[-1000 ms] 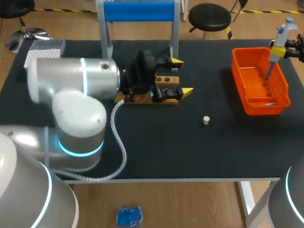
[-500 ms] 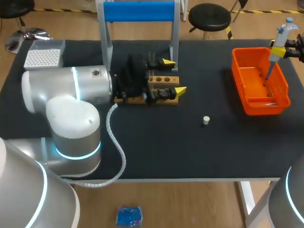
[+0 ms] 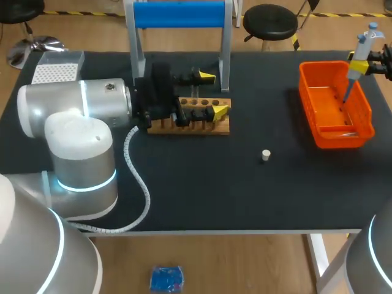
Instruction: Invert the test tube, pick up the pipette, mount the tip to pipette, aspirate from beaker and dispense into the tube, eject the tip, return the pipette, and cap with the stopper.
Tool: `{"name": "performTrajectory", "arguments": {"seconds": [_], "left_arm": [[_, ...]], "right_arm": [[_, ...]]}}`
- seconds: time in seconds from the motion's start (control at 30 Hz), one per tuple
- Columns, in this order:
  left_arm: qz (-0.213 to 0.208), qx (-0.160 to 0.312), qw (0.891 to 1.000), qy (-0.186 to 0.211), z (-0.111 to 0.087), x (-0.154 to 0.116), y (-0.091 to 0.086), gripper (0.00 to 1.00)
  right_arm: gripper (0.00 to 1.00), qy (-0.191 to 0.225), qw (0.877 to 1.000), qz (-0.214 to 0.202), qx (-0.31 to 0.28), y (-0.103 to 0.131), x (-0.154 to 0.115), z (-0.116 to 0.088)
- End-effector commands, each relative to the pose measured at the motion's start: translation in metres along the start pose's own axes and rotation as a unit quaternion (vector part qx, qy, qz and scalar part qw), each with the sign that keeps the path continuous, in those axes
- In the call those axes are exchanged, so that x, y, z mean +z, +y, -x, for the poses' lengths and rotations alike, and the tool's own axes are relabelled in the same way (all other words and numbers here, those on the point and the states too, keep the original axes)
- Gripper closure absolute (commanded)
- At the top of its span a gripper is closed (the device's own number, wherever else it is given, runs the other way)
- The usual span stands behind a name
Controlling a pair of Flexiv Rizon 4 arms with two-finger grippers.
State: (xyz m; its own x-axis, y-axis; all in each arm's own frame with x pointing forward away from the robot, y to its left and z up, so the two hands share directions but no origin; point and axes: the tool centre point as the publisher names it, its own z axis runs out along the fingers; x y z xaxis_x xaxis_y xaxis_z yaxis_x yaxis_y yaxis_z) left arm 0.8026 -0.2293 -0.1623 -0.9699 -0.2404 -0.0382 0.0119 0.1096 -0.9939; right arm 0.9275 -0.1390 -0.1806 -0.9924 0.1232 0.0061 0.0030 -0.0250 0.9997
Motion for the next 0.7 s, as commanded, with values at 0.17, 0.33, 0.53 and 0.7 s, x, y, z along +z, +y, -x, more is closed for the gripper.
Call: {"name": "performTrajectory", "arguments": {"seconds": [0.17,0.33,0.53,0.7], "left_arm": [[0.005,-0.012,1.0,-0.009,-0.0038,0.0014,0.0032,0.0],[0.005,-0.013,1.0,-0.011,-0.0041,0.0016,0.0033,0.0],[0.005,-0.013,1.0,-0.011,-0.0041,0.0016,0.0033,0.0],[0.005,-0.013,1.0,-0.011,-0.0041,0.0016,0.0033,0.0]], "right_arm": [[1.0,-0.001,1.0,-0.001,0.0,0.001,0.0003,-0.0005],[1.0,-0.001,1.0,-0.001,0.0,0.001,0.0003,-0.0005],[1.0,-0.001,1.0,-0.001,0.0,0.001,0.0003,-0.0005],[1.0,-0.001,1.0,-0.001,0.0,0.001,0.0003,-0.0005]]}}
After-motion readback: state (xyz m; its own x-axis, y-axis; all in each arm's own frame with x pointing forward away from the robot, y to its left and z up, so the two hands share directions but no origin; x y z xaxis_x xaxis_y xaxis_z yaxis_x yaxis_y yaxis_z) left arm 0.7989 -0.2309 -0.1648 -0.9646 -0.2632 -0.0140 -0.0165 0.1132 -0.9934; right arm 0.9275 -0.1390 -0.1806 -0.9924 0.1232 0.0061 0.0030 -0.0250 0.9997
